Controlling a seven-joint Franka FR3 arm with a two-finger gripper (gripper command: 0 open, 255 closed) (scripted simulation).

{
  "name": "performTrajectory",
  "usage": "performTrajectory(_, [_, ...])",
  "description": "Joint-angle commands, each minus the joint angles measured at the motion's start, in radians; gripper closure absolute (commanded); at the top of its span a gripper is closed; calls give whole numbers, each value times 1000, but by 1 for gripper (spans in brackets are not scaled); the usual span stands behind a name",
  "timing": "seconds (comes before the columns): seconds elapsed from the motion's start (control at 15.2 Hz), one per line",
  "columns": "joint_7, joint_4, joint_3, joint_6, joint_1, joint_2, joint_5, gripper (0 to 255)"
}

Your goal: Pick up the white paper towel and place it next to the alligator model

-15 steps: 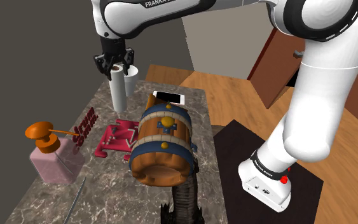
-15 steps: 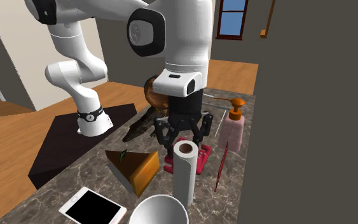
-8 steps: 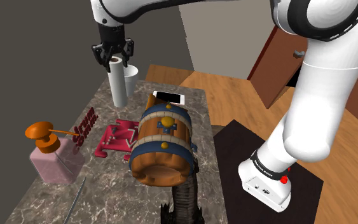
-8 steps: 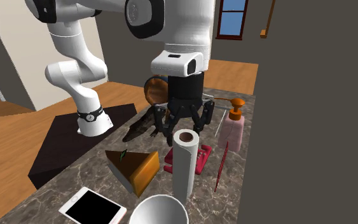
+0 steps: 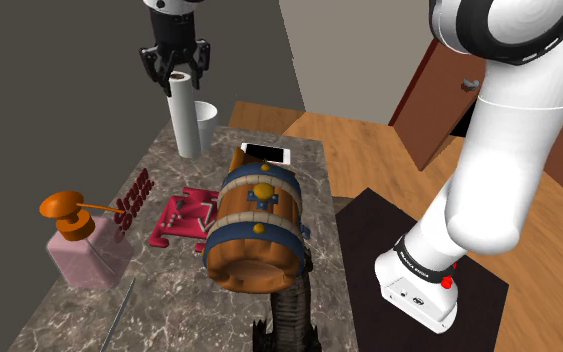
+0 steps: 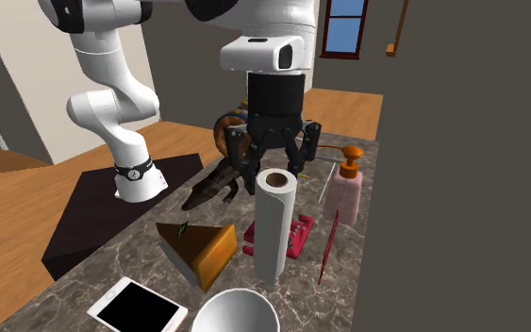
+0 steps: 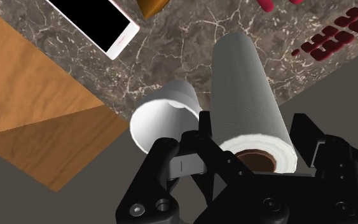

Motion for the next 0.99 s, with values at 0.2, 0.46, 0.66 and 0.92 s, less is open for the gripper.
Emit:
performTrajectory(0.2, [-8, 79, 2, -70, 8, 9, 0, 255])
performTrajectory(0.46, [-14, 145, 3, -128, 15, 17, -2, 255])
performTrajectory(0.66, [-19, 201, 3, -173, 22, 27, -4, 255])
performTrajectory(0.92, [-25, 284, 3, -238, 34, 47, -11, 255])
